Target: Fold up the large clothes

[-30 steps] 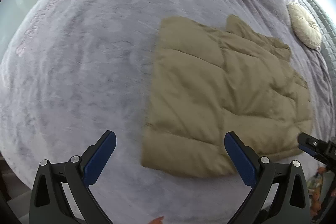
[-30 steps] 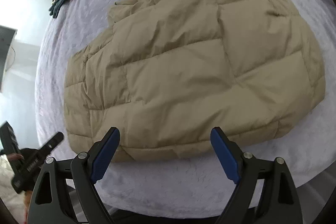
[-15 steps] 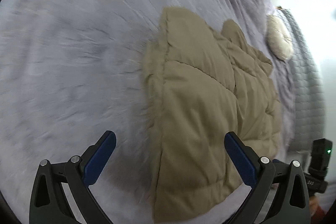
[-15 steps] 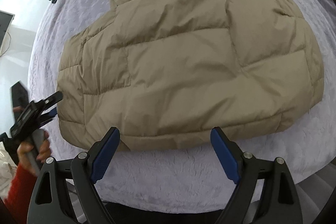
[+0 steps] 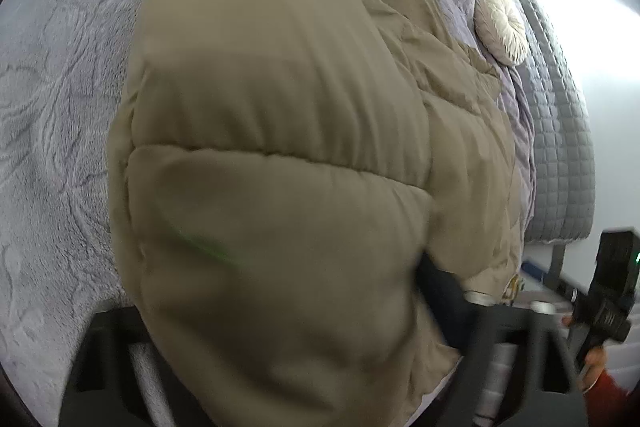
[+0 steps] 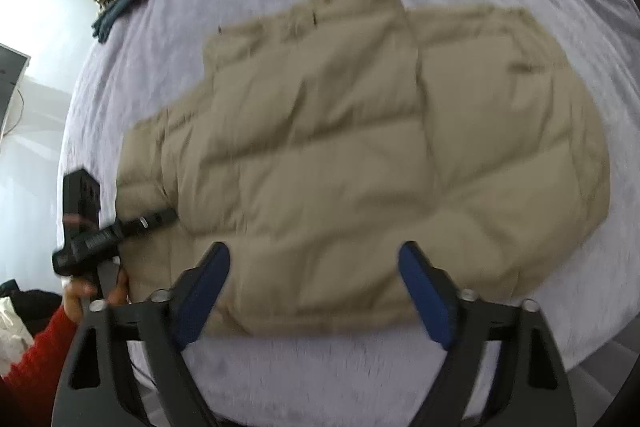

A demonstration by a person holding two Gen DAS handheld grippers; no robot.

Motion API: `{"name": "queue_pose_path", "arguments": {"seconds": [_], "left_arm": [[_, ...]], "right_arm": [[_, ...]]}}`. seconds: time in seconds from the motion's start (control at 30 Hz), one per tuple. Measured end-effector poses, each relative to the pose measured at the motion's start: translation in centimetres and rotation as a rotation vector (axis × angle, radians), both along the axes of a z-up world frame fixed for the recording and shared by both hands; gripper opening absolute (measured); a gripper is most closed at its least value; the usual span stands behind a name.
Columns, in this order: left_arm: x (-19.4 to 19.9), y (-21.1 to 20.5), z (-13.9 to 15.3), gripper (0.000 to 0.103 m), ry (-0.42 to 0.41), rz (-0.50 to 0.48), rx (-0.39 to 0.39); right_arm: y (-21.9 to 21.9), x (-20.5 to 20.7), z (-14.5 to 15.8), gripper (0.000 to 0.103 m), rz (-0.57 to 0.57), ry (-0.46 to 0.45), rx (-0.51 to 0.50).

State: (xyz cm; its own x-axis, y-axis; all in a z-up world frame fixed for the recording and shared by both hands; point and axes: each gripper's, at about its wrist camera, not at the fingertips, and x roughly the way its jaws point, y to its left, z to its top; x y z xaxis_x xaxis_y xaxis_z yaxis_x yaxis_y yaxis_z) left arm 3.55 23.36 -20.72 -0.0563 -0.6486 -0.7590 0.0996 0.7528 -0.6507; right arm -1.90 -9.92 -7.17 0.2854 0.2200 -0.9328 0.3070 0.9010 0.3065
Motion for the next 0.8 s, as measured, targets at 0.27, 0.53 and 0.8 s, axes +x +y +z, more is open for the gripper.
{"name": "queue_pose_path", "arguments": {"seconds": [0.27, 0.53, 0.8], "left_arm": [[-0.6, -0.5, 2.7, 0.028, -0.033, 0.019, -0.008], [-2.4, -3.7, 12.9, 0.026, -0.163, 0.023, 0.016], [-4.2, -15.1, 21.6, 0.026, -0.2, -0.007, 0.025]], "right_arm": [[-0.6, 4.1, -2.4, 0.007, 0.039, -0.055, 0.025], [-2.8, 7.4, -7.3, 0.007, 0.058, -0.032, 0.16], [-5.1, 8.1, -10.6, 0.003, 0.034, -0.012, 0.337]]}}
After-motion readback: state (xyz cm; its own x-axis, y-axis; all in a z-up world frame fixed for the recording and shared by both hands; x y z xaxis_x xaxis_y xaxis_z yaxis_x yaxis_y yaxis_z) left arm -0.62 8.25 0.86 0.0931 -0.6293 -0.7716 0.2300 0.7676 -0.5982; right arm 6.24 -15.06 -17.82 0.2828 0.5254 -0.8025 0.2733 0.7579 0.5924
